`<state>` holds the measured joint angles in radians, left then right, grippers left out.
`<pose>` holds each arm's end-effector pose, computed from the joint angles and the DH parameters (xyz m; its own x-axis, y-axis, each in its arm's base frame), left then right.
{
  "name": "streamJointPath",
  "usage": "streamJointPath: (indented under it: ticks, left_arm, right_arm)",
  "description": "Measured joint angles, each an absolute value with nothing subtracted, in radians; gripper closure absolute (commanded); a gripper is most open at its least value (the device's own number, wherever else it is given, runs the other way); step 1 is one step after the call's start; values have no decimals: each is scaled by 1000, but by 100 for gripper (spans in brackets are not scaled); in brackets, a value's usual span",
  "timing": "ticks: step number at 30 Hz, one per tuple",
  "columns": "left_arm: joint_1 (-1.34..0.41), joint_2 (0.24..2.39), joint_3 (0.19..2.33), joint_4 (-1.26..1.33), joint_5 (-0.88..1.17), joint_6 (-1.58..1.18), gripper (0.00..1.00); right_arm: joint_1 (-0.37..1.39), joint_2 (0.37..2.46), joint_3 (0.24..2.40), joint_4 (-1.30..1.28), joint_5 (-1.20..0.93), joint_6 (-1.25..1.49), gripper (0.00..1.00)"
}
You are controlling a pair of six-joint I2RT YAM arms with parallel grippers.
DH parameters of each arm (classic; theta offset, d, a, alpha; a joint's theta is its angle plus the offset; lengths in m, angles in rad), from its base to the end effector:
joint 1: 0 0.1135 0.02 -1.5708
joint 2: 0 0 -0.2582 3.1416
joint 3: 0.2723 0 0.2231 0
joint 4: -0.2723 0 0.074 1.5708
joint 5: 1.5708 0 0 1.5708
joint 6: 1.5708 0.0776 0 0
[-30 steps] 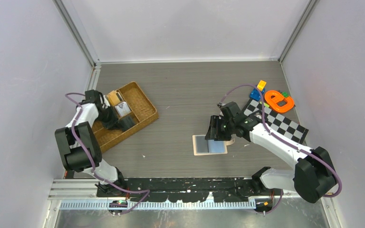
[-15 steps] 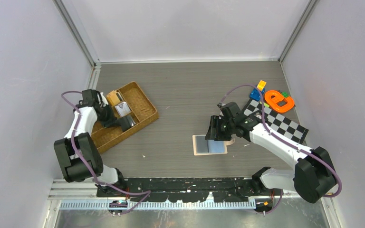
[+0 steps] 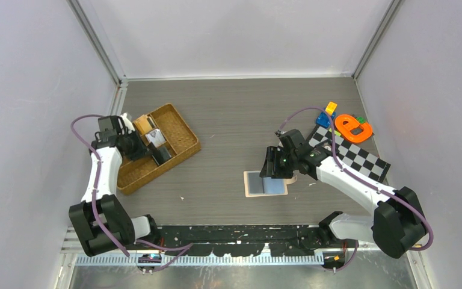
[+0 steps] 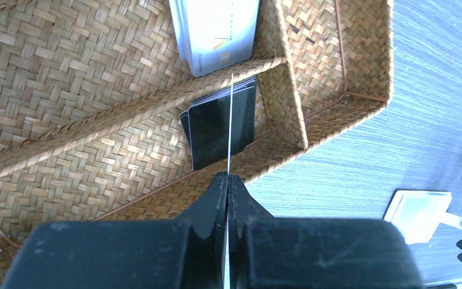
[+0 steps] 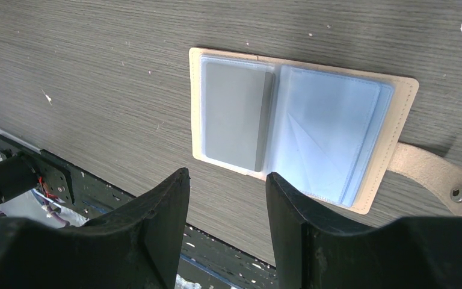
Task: Put the credit cards into the card holder
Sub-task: Pick up the credit card from the storage box, then insert the credit card into the card slot.
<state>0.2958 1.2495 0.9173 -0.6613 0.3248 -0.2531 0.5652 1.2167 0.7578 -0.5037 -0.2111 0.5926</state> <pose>0.2384 0.0468 0.2215 -0.7486 -0.4762 -0.4614 -0.3069 0.8657 -0.3955 0.1900 0.1398 0.1913 -0.9238 0.0608 -0.3779 -0.1312 0.8772 0.4618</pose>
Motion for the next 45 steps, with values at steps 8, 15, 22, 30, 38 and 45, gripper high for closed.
streamJointPath:
  ticks: [8,15,22,30,38,45]
  left_arm:
    - [289,1243,917,-645,344,-252,100]
    - [279,1192,916,-613,367,-253,100]
    - [243,1158,938,-609,387,-253,100]
    - [14,1144,1010,-583,492,-264,100]
    - [-200,1140,1008,-437,727,-380,100]
    - [-340,1148,983,-265,939,-491,100]
  right_arm:
    - [565,1217,758,-505,-211,593,46]
    - [565,1214,759,-507,-189,595,46]
    - [565,1181,793,-514,-147,601,46]
    - [554,1125,830,-447,-177,624,45]
    - [543,1082,830,-333,-382,651,43]
    - [543,1065,830,-210,-595,683,43]
